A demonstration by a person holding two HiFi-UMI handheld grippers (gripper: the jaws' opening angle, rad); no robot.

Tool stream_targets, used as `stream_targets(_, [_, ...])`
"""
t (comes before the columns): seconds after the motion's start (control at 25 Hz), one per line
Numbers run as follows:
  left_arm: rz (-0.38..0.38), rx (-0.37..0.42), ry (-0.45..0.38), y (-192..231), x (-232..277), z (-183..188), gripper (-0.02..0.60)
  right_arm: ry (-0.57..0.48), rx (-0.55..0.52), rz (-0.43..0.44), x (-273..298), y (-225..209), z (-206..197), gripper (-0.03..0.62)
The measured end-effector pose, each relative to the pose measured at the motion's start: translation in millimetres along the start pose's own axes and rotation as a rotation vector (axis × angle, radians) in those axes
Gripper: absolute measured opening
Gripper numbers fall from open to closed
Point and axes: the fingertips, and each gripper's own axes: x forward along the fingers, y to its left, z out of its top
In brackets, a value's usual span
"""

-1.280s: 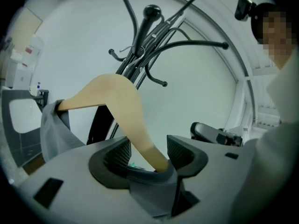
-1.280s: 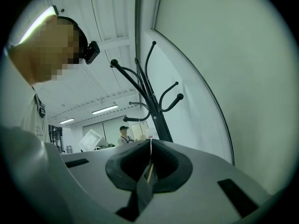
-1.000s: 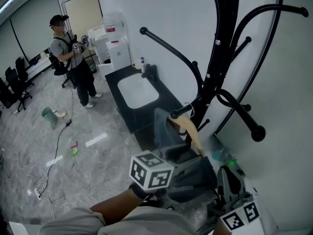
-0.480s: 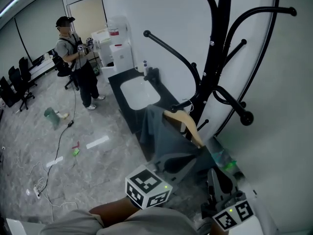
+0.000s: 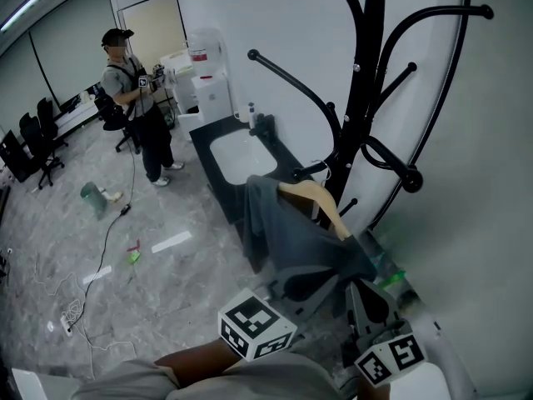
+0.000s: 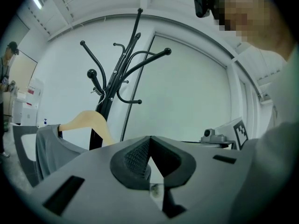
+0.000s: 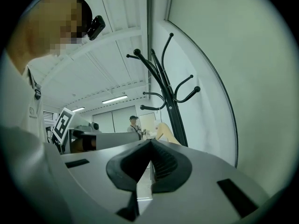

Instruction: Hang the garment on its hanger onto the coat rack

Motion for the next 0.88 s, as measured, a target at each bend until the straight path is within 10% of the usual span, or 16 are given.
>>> stream_targets(0.88, [-0.011,-0.015,-0.007,7,5,1,0.006,0.002,-0.016,0.019,9,-2,5,0.015])
